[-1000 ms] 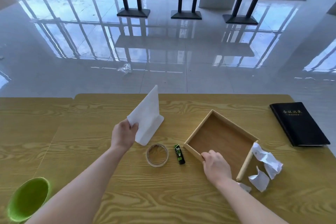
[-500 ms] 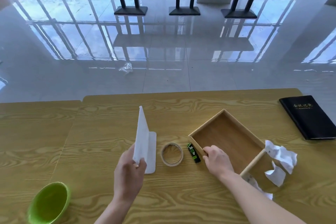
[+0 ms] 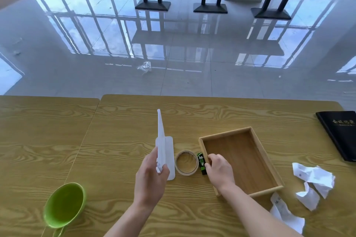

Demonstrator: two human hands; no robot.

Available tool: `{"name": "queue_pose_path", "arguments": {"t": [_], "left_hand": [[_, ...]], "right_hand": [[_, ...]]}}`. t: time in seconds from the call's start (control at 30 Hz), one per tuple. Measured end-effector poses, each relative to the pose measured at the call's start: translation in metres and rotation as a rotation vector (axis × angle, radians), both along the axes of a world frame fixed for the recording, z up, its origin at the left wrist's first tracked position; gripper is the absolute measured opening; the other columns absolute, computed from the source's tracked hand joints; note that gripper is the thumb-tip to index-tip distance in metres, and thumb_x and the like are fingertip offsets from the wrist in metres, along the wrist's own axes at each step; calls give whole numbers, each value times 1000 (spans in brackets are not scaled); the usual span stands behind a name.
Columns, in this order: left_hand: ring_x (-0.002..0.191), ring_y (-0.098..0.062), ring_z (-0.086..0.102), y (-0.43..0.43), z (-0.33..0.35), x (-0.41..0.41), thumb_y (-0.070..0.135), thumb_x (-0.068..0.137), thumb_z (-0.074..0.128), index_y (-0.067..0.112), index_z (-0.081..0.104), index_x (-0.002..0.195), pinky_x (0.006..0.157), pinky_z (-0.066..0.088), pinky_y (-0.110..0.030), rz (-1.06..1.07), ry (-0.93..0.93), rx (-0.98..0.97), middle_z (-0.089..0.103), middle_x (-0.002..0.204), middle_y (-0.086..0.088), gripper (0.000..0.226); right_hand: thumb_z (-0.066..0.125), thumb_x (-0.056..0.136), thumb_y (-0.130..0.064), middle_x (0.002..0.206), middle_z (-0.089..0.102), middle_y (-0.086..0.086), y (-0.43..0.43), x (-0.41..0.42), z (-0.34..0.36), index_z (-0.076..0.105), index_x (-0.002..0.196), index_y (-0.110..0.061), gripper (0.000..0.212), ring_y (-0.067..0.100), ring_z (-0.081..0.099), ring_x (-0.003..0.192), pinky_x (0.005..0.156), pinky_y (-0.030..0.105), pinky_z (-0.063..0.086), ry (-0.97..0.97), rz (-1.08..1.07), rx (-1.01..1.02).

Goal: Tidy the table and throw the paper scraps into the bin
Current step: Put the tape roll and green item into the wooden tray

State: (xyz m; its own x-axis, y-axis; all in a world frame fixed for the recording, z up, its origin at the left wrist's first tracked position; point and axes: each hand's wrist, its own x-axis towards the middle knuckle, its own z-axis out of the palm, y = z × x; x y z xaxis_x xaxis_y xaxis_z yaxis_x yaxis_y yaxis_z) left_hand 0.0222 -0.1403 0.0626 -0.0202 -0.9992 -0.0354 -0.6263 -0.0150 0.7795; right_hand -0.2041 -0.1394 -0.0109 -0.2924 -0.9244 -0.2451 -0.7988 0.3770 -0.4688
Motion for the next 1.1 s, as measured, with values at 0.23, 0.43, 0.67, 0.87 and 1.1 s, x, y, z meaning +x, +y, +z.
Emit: {"name": "queue_pose_path", "arguments": {"t": [0.23,0.43,0.67,0.87,1.1], "left_hand": [[96,-4,57,-14,-2,23,9,87,62,32,51,133,75,47,-25,62,1,-14,63,109,17,53],[97,0,56,-39,0,48,9,87,60,39,51,131,73,42,-14,101,17,-6,63,109,21,54],[89,-1,57,-70,-1,78,10,86,59,42,50,127,67,46,-20,144,10,-12,63,97,20,53],[87,-1,57,-94,-4,107,12,87,57,38,52,129,64,43,-18,163,1,-15,63,98,17,50],[80,3,55,-126,-8,134,10,86,60,36,53,126,62,36,-12,153,-32,-43,59,86,16,48]], "right_hand": [[58,94,-22,86,56,-2,-26,28,-2,61,98,-13,11,17,53,76,65,26,38,-15,-7,1],[58,93,-22,85,55,0,-58,58,2,55,87,-14,11,18,52,74,64,27,38,-21,-3,21],[57,94,-21,84,56,1,-95,92,2,56,87,-12,11,17,53,73,63,26,37,-24,30,18],[58,94,-21,85,56,2,-125,119,2,56,89,-12,11,18,53,74,64,27,38,-22,58,22],[58,93,-20,84,56,1,-152,144,2,54,86,-12,12,17,50,73,64,27,35,-12,68,21]]}}
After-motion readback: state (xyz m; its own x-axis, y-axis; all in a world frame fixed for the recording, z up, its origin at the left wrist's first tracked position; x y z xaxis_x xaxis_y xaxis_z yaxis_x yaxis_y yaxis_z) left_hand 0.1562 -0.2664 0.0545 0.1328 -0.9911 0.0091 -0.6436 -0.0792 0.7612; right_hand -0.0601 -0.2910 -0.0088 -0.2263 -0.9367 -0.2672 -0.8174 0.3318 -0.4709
